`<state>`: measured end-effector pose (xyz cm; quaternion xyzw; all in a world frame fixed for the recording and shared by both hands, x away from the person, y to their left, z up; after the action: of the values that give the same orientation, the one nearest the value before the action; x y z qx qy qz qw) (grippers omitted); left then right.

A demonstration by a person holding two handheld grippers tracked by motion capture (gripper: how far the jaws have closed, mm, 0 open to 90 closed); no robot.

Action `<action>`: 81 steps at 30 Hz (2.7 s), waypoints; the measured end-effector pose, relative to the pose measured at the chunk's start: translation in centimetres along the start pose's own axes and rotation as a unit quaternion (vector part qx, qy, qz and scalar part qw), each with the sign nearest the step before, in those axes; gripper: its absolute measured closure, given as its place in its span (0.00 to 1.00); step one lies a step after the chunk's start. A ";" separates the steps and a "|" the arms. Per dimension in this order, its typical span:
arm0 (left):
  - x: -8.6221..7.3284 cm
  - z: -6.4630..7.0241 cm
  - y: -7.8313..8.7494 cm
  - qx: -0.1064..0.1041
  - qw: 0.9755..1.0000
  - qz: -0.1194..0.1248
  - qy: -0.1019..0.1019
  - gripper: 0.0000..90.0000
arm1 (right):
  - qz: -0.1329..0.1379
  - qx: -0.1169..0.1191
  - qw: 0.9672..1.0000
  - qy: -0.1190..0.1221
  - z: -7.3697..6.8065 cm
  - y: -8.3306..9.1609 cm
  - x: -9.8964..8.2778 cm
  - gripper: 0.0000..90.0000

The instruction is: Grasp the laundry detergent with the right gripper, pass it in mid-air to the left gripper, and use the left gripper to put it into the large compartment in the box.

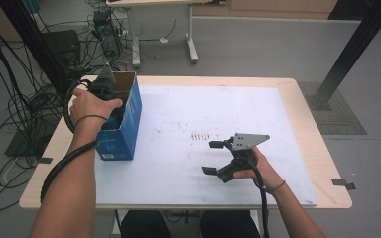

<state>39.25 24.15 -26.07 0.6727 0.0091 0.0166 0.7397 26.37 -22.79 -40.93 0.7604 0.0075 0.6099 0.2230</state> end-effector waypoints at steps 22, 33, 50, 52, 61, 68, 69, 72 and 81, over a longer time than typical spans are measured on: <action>-0.1 0.1 0.0 0.001 1.000 0.001 -0.001 0.42 | 0.002 0.000 1.000 0.000 0.0 0.2 0.1 0.09; -0.1 0.0 0.0 -0.001 1.000 -0.001 -0.003 0.42 | 0.002 0.001 1.000 -0.001 -0.1 0.1 0.0 0.09; 0.1 -0.1 0.0 -0.003 1.000 -0.004 -0.005 0.41 | 0.001 0.004 1.000 -0.002 -0.1 -0.3 0.0 0.09; 0.1 -0.1 0.0 -0.003 1.000 -0.004 -0.006 0.41 | 0.002 0.005 1.000 -0.003 0.0 -0.4 -0.1 0.09; 0.0 -0.1 0.3 0.004 1.000 -0.004 0.000 0.40 | 0.002 0.005 1.000 -0.002 0.0 -0.4 -0.1 0.09; 0.1 0.1 0.9 0.005 1.000 -0.003 0.000 0.39 | 0.002 0.005 1.000 -0.003 -0.1 -0.4 0.0 0.09; 0.1 0.2 1.0 0.007 1.000 -0.003 0.002 0.39 | 0.002 0.005 1.000 -0.002 -0.1 -0.4 0.0 0.09; 0.1 0.3 1.3 0.005 1.000 -0.002 0.001 0.39 | 0.003 0.004 1.000 -0.001 0.0 -0.4 0.0 0.08; 0.2 0.6 2.2 0.014 1.000 -0.002 0.001 0.39 | 0.003 0.005 1.000 0.000 -0.1 -0.4 0.1 0.08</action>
<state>39.42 23.73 -23.85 0.6831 0.0118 0.0157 0.7301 26.42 -22.35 -40.92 0.7616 0.0081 0.6105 0.2173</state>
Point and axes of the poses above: each handheld gripper's, and its own axes: y roughly backward along the jaws, x roughly out of its top, z roughly to its right, the point moved 7 cm from there along -y, roughly forward along the jaws, and after that the axes turned 4 degrees about -x, right-handed, at the moved point
